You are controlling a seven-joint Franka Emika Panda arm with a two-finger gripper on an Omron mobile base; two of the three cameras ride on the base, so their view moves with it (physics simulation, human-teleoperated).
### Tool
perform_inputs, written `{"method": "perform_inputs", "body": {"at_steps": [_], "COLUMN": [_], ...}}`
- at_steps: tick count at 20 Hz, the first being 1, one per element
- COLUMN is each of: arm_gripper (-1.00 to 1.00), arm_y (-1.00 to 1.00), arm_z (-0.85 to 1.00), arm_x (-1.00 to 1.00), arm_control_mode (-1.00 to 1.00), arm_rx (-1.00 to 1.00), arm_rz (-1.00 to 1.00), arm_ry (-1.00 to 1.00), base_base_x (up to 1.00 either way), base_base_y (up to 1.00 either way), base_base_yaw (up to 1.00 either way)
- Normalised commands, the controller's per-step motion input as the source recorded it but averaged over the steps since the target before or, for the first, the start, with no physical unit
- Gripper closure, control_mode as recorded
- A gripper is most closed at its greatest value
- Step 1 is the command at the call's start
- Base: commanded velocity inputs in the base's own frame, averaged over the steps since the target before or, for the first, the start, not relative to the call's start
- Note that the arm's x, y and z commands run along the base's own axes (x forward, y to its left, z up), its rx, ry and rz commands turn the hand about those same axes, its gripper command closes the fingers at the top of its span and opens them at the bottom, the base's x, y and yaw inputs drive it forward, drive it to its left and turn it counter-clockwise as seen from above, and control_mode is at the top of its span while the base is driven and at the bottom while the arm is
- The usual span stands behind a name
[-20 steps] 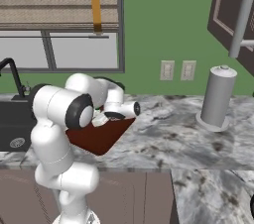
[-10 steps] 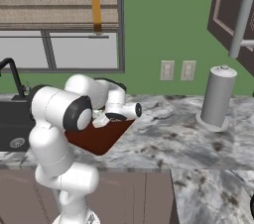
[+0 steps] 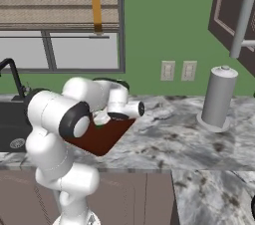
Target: Take out the milk from the fridge and place it on the tray on the counter. Then take the sugar cube near the tray and place it in the tray.
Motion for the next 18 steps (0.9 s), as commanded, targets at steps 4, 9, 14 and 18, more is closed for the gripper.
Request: {"method": "perform_inputs", "body": {"at_steps": [4, 9, 14, 18], "arm_gripper": [-1.00, -1.00, -1.00, -1.00], "arm_y": [-0.27, -0.21, -0.29, -0.19], "arm_z": [0.57, 0.51, 0.35, 0.09], "arm_x": [0.00, -0.01, -0.02, -0.23], "arm_control_mode": [-1.00, -1.00, -1.00, -1.00], "arm_rx": [0.00, -0.02, -0.14, -0.24], "arm_rz": [0.00, 0.00, 0.00, 0.00], "arm_ry": [-0.09, 0.04, 0.17, 0.00], "base_base_x": [0.00, 0.00, 0.00, 0.00], "base_base_y": [0.00, 0.00, 0.00, 0.00], "base_base_yaw": [0.00, 0.00, 0.00, 0.00]}}
